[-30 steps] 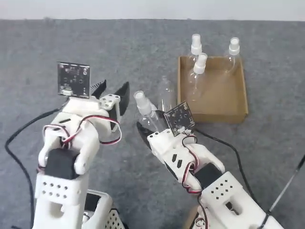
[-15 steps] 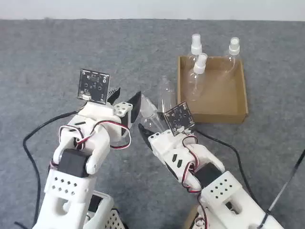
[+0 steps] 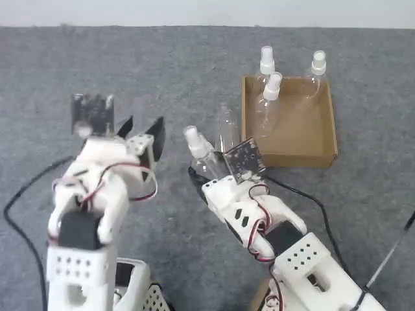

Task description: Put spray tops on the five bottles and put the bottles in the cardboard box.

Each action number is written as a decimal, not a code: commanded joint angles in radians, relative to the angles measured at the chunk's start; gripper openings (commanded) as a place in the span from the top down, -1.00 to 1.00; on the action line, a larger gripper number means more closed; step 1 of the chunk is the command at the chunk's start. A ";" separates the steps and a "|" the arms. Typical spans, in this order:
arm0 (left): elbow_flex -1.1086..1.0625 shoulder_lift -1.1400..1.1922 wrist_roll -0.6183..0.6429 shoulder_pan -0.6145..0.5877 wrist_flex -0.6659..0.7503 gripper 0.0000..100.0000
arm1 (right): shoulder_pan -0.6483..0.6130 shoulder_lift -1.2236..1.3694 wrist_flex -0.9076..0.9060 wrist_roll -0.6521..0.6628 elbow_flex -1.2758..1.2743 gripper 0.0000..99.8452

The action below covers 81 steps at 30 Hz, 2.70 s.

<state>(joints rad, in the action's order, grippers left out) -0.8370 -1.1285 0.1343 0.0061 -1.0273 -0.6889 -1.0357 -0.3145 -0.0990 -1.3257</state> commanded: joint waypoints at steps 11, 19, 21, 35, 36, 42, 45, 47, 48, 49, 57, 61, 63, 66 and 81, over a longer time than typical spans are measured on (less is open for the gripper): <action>-0.417 -0.434 -0.107 0.199 0.006 0.55 | 0.088 0.252 -0.196 -0.012 0.577 0.99; -0.501 -0.462 -0.107 0.207 0.087 0.33 | -0.033 0.438 -0.435 -0.008 0.844 0.99; -0.516 -0.462 -0.109 0.199 0.106 0.33 | -0.044 0.437 -0.484 -0.008 0.875 0.99; -0.522 -0.465 -0.109 0.149 0.112 0.33 | 0.030 0.288 -0.584 -0.006 0.827 0.99; -0.522 -0.465 -0.109 0.149 0.112 0.33 | 0.041 0.285 -0.588 -0.005 0.827 0.99; -0.522 -0.465 -0.109 0.149 0.112 0.33 | 0.125 0.275 -0.751 0.100 0.931 0.99; -0.522 -0.465 -0.109 0.149 0.110 0.33 | 0.225 0.280 -0.880 0.104 1.049 0.99; -0.524 -0.465 -0.109 0.149 0.110 0.33 | 0.312 0.283 -0.943 0.141 1.111 0.99; -0.524 -0.465 -0.109 0.149 0.109 0.33 | 0.357 0.285 -0.963 0.157 1.129 0.99; -0.524 -0.465 -0.109 0.149 0.109 0.33 | 0.403 0.283 -0.967 0.164 1.138 0.99; -0.524 -0.465 -0.107 0.143 0.109 0.33 | 0.664 0.326 -0.671 0.161 0.933 0.99; -0.524 -0.465 -0.107 0.144 0.107 0.33 | 0.687 0.375 -0.418 0.161 0.761 0.99; -0.526 -0.465 -0.107 0.144 0.107 0.33 | 0.688 0.409 -0.291 0.161 0.697 0.99; -0.538 -0.465 -0.107 0.144 0.114 0.33 | 0.705 0.484 -0.136 0.161 0.644 0.99; -0.541 -0.465 -0.107 0.149 0.114 0.33 | 0.768 0.866 0.323 0.063 0.641 0.99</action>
<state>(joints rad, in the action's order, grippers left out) -1.3848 -1.5781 0.0284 0.1565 -0.9429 0.0736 -0.1933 -0.0844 -0.0192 -0.6951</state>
